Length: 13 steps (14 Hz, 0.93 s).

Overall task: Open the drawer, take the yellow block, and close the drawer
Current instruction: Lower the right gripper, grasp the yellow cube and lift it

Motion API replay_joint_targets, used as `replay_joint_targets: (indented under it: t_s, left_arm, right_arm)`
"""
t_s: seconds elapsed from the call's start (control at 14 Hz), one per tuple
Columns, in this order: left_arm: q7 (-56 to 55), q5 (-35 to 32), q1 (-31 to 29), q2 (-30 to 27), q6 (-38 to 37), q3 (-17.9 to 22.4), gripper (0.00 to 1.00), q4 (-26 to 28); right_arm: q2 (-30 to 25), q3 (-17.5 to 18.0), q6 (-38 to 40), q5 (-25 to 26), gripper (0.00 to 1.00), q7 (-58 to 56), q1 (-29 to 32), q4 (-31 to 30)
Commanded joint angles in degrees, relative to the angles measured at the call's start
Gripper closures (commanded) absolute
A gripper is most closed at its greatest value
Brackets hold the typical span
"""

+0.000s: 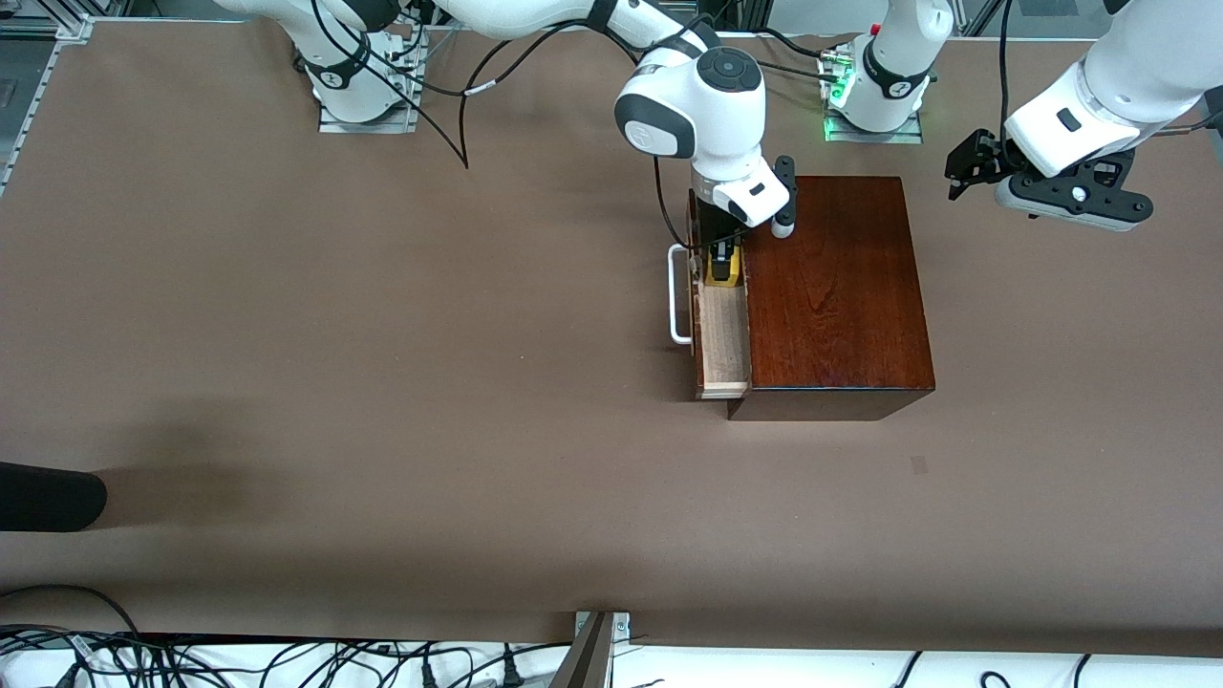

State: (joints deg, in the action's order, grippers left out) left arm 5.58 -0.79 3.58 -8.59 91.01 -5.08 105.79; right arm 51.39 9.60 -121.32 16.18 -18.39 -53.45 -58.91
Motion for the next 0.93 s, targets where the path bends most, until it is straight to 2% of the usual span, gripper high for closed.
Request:
replay_joint_targets:
  t_s: [0.0, 0.85]
  left_arm:
    - [0.31, 1.41, 0.37, 1.20, -0.66, 0.42, 0.00, -1.73]
    - [0.31, 1.41, 0.37, 2.35, -1.01, 0.59, 0.00, -3.22]
  right_arm:
    - [0.65, -0.55, 1.26, 1.05, 1.00, -0.94, -0.60, 2.13]
    - [-4.36, 0.42, 8.29, 0.26, 1.00, -3.58, 0.89, 2.57]
